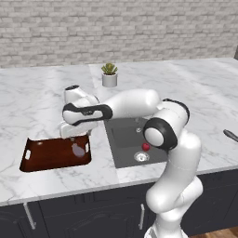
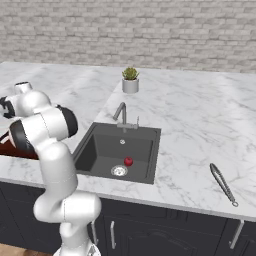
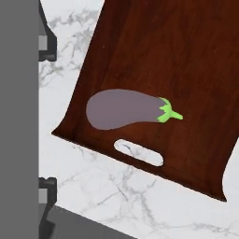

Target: Pick up all produce items and place them in the sink. Turn on the sink faucet to wash them. Then turn the sink off and put them in the tray.

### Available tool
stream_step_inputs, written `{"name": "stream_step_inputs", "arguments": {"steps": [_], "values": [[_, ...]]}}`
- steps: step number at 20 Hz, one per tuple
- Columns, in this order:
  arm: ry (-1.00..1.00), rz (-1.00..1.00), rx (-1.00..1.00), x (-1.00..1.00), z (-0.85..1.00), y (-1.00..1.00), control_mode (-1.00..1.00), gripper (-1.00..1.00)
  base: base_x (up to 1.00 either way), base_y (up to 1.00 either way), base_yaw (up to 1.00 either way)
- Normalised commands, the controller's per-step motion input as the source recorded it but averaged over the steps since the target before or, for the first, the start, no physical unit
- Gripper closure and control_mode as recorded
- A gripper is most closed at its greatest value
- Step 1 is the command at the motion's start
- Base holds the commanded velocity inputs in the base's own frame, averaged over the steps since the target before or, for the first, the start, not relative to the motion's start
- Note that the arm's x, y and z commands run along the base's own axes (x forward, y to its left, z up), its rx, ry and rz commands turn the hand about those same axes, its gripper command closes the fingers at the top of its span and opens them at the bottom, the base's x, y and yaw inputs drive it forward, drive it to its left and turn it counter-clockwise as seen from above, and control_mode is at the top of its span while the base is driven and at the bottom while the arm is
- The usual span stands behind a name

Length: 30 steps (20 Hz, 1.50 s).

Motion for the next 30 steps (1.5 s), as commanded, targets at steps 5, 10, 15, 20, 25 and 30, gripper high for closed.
{"name": "stream_step_inputs", "arguments": {"steps": [5,10,15,20,25,30], "values": [[0.0,-0.03,0.0,-0.14,0.36,-0.38,-1.0,-1.0,0.0,0.0,0.0],[0.0,-0.03,0.0,-0.15,0.2,-0.53,-1.0,-1.0,0.0,0.0,0.0],[-0.01,-0.02,0.0,-0.15,0.06,-0.73,-1.0,-1.0,0.0,0.0,0.0],[-0.01,-0.01,0.02,-0.12,0.01,-0.76,-1.0,-1.0,0.0,0.0,0.0],[0.0,-0.01,0.05,-0.12,0.0,-0.8,-1.0,-1.0,0.0,0.0,0.0],[0.0,0.0,0.05,-0.12,0.0,-0.79,-1.0,-1.0,0.0,0.0,0.0]]}}
